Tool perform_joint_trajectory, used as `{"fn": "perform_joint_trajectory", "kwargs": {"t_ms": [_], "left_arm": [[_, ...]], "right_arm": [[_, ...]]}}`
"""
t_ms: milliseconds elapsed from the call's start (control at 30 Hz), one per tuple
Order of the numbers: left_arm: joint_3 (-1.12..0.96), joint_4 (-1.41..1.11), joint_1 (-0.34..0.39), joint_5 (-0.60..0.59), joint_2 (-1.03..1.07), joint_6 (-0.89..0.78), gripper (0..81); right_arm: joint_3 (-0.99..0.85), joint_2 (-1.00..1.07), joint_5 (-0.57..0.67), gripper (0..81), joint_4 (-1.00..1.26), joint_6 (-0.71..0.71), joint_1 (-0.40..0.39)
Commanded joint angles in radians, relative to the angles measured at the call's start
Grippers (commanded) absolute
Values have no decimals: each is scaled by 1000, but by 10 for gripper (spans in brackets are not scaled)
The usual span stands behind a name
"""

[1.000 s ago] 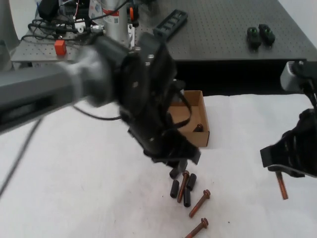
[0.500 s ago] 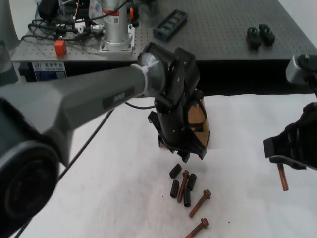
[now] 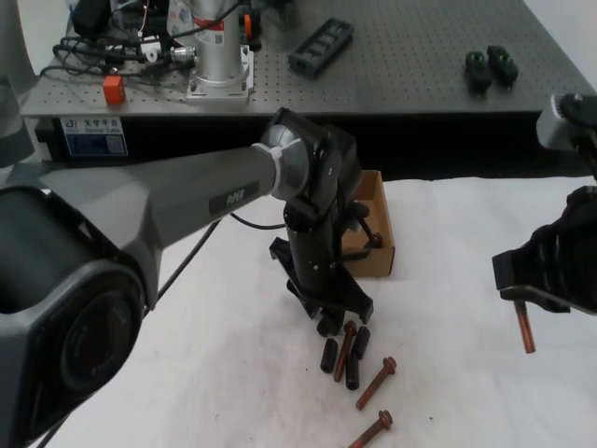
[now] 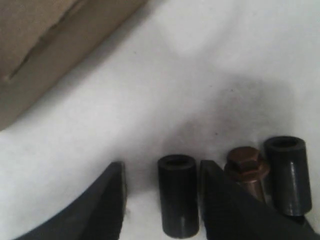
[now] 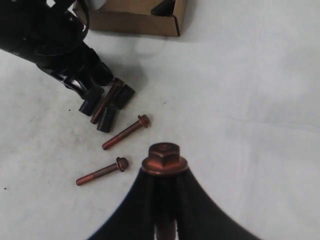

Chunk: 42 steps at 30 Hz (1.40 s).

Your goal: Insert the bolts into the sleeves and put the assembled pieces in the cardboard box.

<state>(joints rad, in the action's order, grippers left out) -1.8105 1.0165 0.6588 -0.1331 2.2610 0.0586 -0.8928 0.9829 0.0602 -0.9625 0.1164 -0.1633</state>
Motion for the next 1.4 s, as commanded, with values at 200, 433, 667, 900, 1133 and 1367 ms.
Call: {"fn": "perform_joint_trajectory", "kwargs": {"t_ms": [200,433,667,900,1133,1367], "left_arm": [[-5,49,-1,-9,20,5,3],[-2,82,-6,-11,-95,-77,6],[132,-111,-7,-7,-421,-168,6],[577,-362,-5,-12,-829,-338,6],[971,-629,-3,-151,-1233,-474,6],[1163,-754,35,-171,-1542,-552,6]], "right_arm": [[-6,-7,10,2,15,3,-2],[-6,-3,102,2,83,74,-2],[-6,0,246,2,208,159,-2],[-6,0,348,2,345,248,-2],[-6,0,408,2,362,250,-29],[-6,-9,448,2,464,270,-148]]}}
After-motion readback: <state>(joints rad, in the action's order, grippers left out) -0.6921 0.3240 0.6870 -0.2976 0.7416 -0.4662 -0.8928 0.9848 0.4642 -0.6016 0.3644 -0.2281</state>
